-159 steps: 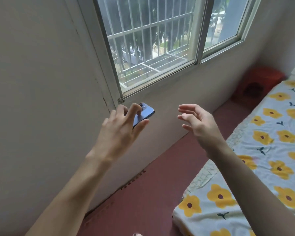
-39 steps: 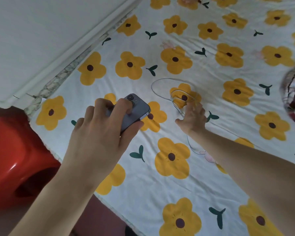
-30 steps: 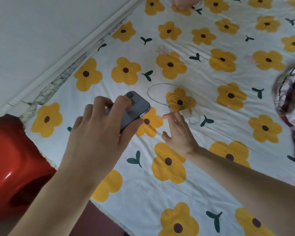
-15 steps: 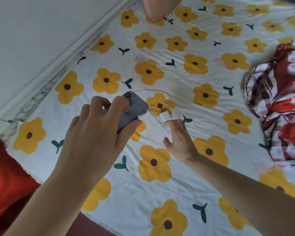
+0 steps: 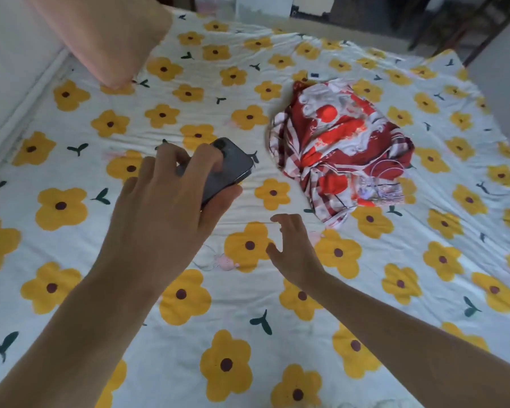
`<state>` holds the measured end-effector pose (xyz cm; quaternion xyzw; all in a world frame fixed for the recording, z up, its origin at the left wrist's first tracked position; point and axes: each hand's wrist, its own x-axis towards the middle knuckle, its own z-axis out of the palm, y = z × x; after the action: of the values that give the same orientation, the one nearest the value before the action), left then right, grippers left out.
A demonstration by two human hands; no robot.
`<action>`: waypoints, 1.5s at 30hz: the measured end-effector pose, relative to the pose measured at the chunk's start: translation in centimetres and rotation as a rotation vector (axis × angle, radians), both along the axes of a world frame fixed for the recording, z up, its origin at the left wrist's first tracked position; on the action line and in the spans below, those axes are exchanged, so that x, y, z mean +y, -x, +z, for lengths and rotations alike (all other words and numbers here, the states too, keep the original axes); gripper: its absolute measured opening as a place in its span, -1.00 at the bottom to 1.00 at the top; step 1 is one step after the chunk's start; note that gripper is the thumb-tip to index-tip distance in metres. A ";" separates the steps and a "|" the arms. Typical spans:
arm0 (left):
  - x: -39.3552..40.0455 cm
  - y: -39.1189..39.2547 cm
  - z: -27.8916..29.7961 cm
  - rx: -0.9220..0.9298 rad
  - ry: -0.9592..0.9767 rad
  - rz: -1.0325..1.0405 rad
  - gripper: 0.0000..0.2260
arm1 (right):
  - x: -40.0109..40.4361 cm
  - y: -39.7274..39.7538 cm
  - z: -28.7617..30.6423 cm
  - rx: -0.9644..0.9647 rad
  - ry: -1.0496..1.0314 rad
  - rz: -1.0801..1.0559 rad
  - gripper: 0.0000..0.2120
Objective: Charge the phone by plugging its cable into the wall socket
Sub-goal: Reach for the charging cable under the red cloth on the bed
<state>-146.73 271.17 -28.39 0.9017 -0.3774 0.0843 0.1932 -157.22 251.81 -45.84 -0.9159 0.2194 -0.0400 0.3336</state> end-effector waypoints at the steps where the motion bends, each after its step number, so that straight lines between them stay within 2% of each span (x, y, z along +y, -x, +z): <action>1: -1.4 0.6 1.4 -0.011 0.010 -0.044 -0.61 | -0.9 1.5 1.4 -0.006 0.013 -0.024 -0.52; 8: -8.9 5.1 8.0 -0.108 0.045 -0.274 -0.59 | -6.7 11.0 7.5 0.001 0.057 -0.243 -0.52; 12: -10.6 6.8 8.8 -0.127 0.031 -0.333 -0.61 | -8.5 14.3 7.9 0.009 0.068 -0.317 -0.53; 16: -11.5 7.0 8.0 -0.110 0.008 -0.329 -0.60 | -9.9 15.8 6.6 0.074 0.083 -0.299 -0.52; 24: -16.3 7.1 1.7 0.017 -0.019 -0.281 -0.59 | -14.6 15.2 0.1 0.161 -0.007 -0.295 -0.55; 31: -28.2 9.4 -7.0 0.109 -0.062 -0.206 -0.57 | -23.5 15.7 -8.9 0.285 -0.036 -0.245 -0.57; 39: -37.0 11.1 -14.1 0.134 -0.194 -0.203 -0.54 | -32.9 15.2 -15.9 0.253 -0.078 -0.355 -0.58; 45: -40.3 10.4 -16.6 0.159 -0.262 -0.223 -0.48 | -37.4 10.7 -17.7 0.175 -0.078 -0.429 -0.57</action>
<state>-157.18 230.83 -44.96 0.8756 -0.4662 -0.0588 0.1116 -167.95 214.37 -63.51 -0.8347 0.4386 -0.0218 0.3322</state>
